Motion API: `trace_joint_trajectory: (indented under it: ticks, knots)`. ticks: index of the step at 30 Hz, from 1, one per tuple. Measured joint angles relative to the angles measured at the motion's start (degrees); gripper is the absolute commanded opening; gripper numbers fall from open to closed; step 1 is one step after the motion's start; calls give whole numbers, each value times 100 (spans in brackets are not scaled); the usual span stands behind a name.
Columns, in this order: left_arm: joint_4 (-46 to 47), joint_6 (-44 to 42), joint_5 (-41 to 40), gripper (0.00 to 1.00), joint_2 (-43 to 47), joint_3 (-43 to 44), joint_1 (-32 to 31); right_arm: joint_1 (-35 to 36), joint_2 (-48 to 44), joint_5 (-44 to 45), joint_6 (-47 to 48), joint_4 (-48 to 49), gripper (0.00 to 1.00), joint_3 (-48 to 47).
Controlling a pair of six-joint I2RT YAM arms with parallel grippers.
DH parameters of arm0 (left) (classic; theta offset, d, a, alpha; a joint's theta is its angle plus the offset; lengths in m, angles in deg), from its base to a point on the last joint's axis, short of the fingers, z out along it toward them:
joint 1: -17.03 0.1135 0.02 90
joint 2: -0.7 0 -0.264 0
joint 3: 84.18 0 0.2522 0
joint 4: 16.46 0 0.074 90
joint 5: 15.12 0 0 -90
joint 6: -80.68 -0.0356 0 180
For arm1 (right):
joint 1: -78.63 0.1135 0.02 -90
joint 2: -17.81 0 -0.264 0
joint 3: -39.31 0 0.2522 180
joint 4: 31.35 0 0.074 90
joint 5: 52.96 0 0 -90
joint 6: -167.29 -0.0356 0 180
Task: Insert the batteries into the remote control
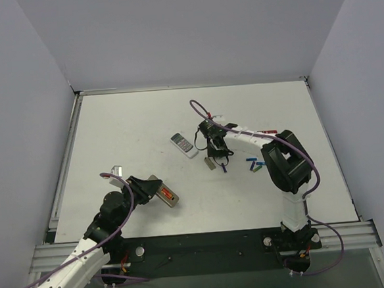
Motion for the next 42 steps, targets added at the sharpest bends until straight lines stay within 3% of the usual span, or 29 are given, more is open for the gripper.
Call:
trace_joint_trajectory:
  ticks: [3, 25, 42]
  knots:
    - [2, 0, 2, 0, 0, 0, 0, 103, -111, -125, 85, 42, 29, 149]
    - [-7, 0, 24, 0, 107, 0, 0, 844, -654, -542, 1108, -98, 29, 807]
    - [-199, 0, 20, 0, 483, 0, 0, 1340, -162, -597, 1056, -249, 29, 114]
